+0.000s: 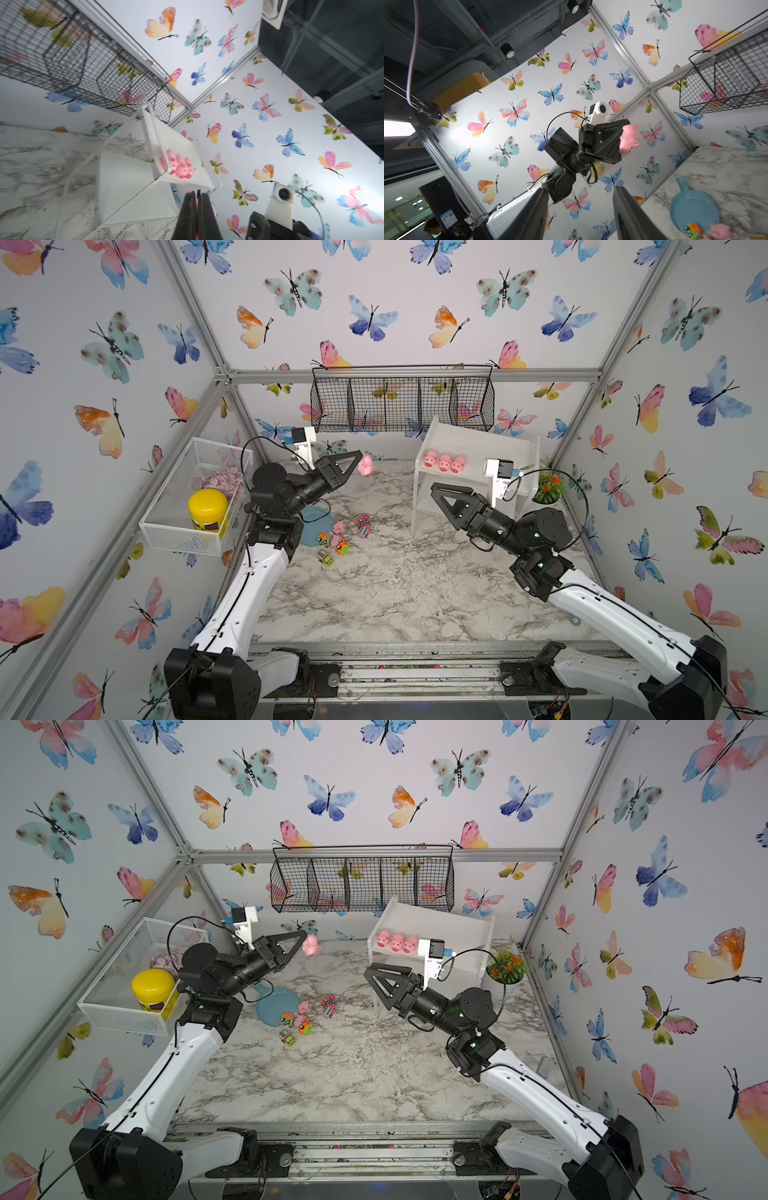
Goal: Organize plastic toys on shelves
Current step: Pick up the plastic toy at the center of the board, then place the plastic toy on the shelf.
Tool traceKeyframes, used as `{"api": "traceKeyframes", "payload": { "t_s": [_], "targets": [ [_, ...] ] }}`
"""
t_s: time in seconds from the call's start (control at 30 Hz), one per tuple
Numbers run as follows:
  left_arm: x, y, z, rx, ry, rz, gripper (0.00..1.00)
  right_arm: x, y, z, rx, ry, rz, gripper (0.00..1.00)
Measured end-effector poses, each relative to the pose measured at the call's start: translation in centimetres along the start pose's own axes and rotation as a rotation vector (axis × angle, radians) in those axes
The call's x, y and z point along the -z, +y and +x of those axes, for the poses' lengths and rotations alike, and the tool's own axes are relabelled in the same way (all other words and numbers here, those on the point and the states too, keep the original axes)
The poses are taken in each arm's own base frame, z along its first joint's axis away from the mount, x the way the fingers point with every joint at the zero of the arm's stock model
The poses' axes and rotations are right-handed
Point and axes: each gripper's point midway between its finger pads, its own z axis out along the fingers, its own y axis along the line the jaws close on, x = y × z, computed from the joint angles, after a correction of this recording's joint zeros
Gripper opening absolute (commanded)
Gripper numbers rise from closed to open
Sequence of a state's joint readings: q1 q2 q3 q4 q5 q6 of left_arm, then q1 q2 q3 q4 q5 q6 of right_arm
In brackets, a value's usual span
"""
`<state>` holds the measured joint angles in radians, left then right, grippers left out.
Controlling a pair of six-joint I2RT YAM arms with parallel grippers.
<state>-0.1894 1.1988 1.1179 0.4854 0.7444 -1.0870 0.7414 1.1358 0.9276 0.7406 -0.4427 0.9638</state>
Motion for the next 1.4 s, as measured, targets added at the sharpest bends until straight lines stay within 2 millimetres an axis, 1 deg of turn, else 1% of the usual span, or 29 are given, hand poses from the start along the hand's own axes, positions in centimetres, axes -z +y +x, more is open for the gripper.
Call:
{"api": "traceKeyframes", "payload": {
  "t_s": [0.03,0.07,0.17,0.23,0.3,0.4,0.53,0.63,0.83,1.07,1.17,1.2,1.27,1.37,1.4],
  "targets": [
    [-0.2,-1.7,0.2,0.013,0.0,0.055,0.0,-0.2,-0.1,0.0,-0.023,-0.002,-0.01,0.64],
    [-0.4,-2.9,0.4,0.024,0.003,0.094,0.0,-0.4,-0.1,0.0,-0.045,-0.005,-0.021,0.64],
    [-1.1,-5.9,1.6,0.06,0.024,0.195,0.0,-1.0,0.0,-0.2,-0.102,-0.009,-0.049,0.65],
    [-1.5,-7.4,2.4,0.084,0.037,0.241,0.0,-1.5,0.1,-0.5,-0.13,-0.015,-0.068,0.66],
    [-1.8,-8.6,3.2,0.103,0.043,0.278,0.0,-1.8,0.4,-0.8,-0.157,-0.024,-0.091,0.69],
    [-2.1,-9.9,3.9,0.121,0.049,0.318,0.0,-2.0,0.7,-0.9,-0.187,-0.029,-0.118,0.69],
    [-2.3,-10.7,4.1,0.13,0.043,0.344,0.0,-2.4,1.5,-1.3,-0.203,-0.032,-0.151,0.69],
    [-2.7,-11.2,4.4,0.136,0.042,0.36,0.0,-2.9,2.3,-1.7,-0.203,-0.033,-0.182,0.65],
    [-3.4,-11.4,5.1,0.15,0.058,0.372,0.0,-4.0,3.3,-1.6,-0.211,-0.017,-0.221,0.61],
    [-3.6,-11.3,5.2,0.153,0.054,0.372,0.0,-4.5,2.9,-1.0,-0.225,-0.002,-0.219,0.44],
    [-3.6,-11.2,5.0,0.154,0.045,0.369,0.0,-4.7,2.6,-0.9,-0.229,0.001,-0.216,0.33],
    [-3.6,-11.2,5.0,0.154,0.044,0.368,0.0,-4.7,2.6,-0.9,-0.229,0.0,-0.217,0.32],
    [-3.6,-11.2,5.0,0.152,0.043,0.367,0.02,-4.7,2.7,-1.0,-0.227,-0.003,-0.218,0.28],
    [-3.6,-11.1,5.0,0.149,0.042,0.366,0.09,-4.7,2.7,-1.0,-0.221,-0.006,-0.217,0.26],
    [-3.6,-11.1,5.0,0.149,0.039,0.365,0.13,-4.6,2.7,-1.0,-0.218,-0.007,-0.216,0.25]
  ]
}}
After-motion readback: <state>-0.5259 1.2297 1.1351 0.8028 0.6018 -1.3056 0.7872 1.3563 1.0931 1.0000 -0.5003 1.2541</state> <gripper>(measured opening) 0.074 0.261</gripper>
